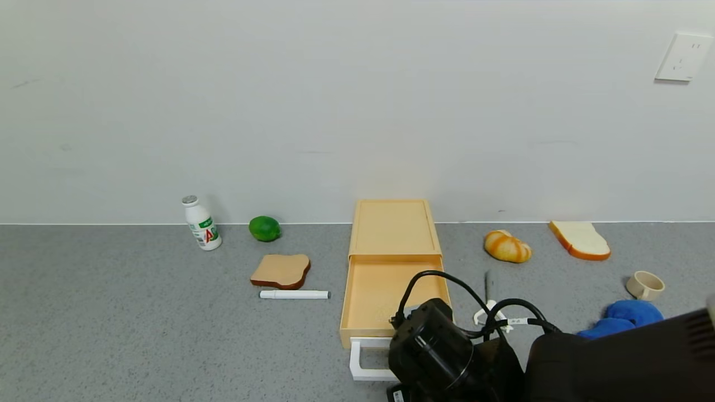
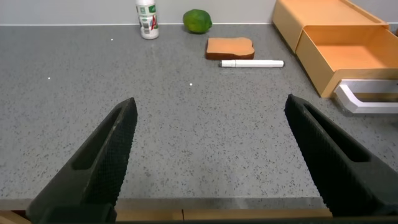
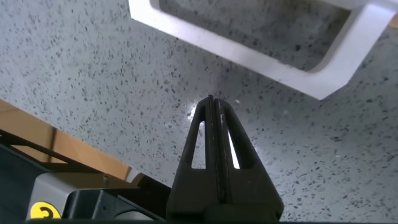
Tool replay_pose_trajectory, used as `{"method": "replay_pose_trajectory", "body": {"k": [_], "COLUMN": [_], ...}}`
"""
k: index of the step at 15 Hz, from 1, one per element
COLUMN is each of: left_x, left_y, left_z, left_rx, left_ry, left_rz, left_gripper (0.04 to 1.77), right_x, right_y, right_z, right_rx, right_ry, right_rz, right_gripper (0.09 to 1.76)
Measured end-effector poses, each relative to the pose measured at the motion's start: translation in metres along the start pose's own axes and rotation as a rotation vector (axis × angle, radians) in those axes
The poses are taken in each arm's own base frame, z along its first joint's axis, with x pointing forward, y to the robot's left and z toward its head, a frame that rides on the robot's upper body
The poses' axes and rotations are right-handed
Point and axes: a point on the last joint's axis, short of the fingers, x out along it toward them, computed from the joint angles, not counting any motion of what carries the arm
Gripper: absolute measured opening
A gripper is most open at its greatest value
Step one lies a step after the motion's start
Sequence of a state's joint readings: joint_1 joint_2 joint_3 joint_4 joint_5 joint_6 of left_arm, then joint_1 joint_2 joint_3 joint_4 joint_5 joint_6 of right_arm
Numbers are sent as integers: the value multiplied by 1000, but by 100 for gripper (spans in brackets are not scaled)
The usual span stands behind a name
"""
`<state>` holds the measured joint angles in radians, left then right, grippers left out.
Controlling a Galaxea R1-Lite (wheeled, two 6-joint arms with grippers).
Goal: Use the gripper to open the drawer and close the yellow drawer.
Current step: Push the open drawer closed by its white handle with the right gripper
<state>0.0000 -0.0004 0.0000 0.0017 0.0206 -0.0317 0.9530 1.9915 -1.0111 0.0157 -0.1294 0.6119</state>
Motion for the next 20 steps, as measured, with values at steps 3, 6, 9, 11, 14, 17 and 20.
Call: {"method": "replay_pose_trajectory", "body": {"k": [3,6,9,11,14,17,20], "left_x": [0,0,0,0,0,0,0], "left_y": [0,0,0,0,0,0,0], "left_z": [0,0,0,0,0,0,0], "left_rx": [0,0,0,0,0,0,0], "left_ry": [0,0,0,0,0,0,0], "left_rz": [0,0,0,0,0,0,0], "left_gripper": [172,172,172,172,172,172,172], "right_x": [8,16,24,28,32,35,37], "right_y": [5,5,4,2,2,2,4], "right_z": [-7,-11,-12,-12,-10,-8,-3], "right_rx": [-22,-32,-34,-31,-28,-26,-20], "right_ry": [26,43,51,52,45,21,8], "right_rz": [-6,-21,-38,-48,-58,-83,-79], "right_gripper": [12,12,12,12,12,12,12]}}
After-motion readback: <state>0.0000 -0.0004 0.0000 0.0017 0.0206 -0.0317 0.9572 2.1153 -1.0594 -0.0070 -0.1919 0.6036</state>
